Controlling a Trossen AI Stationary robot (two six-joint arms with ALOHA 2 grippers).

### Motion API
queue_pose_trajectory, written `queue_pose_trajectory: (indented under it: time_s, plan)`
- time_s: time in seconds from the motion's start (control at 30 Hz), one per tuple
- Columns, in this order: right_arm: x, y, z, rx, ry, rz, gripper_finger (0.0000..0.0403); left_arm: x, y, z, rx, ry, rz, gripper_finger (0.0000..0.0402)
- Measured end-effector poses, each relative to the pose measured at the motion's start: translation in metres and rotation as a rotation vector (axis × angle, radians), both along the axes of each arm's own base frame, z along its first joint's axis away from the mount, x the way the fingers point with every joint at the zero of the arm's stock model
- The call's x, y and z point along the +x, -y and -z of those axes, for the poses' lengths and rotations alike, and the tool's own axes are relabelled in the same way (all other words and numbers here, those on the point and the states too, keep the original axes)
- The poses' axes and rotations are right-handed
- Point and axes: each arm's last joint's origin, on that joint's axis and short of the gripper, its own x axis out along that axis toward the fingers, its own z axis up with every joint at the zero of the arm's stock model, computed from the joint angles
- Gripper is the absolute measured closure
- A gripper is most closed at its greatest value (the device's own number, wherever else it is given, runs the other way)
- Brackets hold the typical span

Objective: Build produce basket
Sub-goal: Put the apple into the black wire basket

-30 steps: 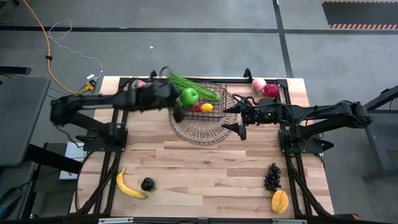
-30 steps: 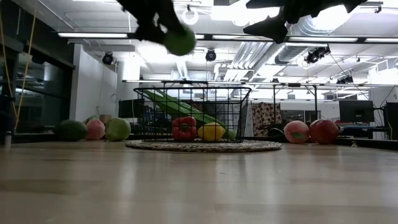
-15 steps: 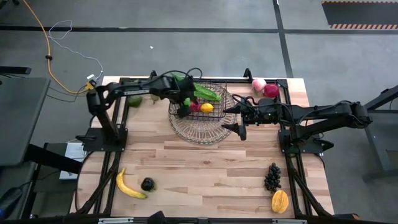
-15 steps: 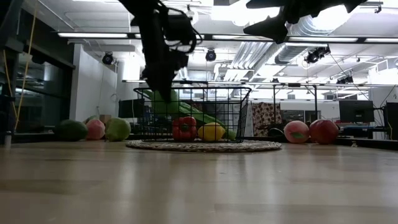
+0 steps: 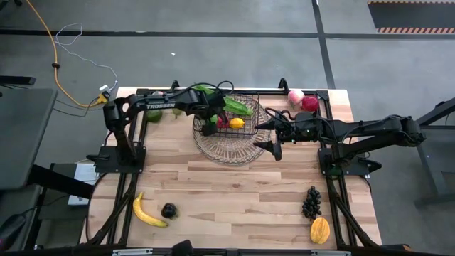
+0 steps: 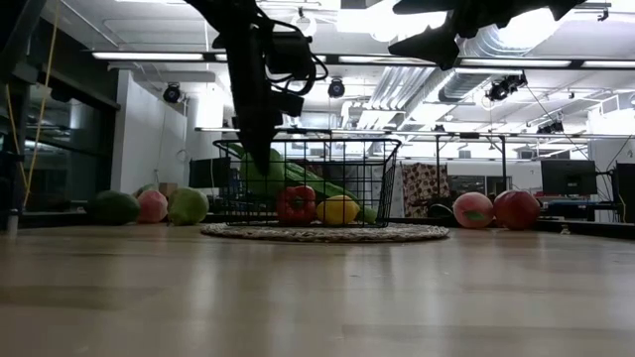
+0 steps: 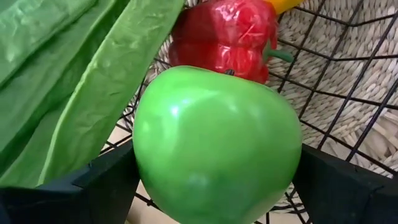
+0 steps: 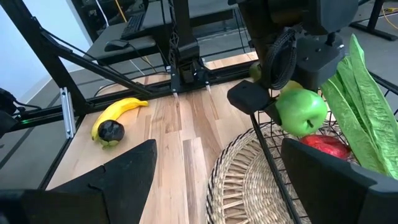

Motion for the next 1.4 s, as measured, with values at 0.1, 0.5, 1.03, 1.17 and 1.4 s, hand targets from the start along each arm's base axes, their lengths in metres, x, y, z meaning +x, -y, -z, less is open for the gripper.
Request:
queue_pose_trajectory:
  time_s: [0.1,0.5,1.03,1.17,1.4]
  plan:
    - [0.0,0.0,0.0,0.0,0.0,0.0,0.0068,0.0,0.0,0.0,-0.002,-0.006,0.029,0.0044]
    - [0.0,0.0,0.0,0.0,0.0,0.0,0.0068,-0.002,0.001,-0.003,-0.005,-0.008,0.028,0.0008]
    - [0.0,0.0,0.0,0.0,0.0,0.0,0.0068,-0.008,0.008,-0.026,0.023,0.069,0.033,0.0005]
    - [0.0,0.0,0.0,0.0,0.0,0.0,0.0068,-0.006,0.008,-0.022,0.011,0.066,0.047,0.0007]
    - [0.0,0.0,0.0,0.0,0.0,0.0,0.0068,-0.006,0.007,-0.019,0.007,0.065,0.045,0.0002]
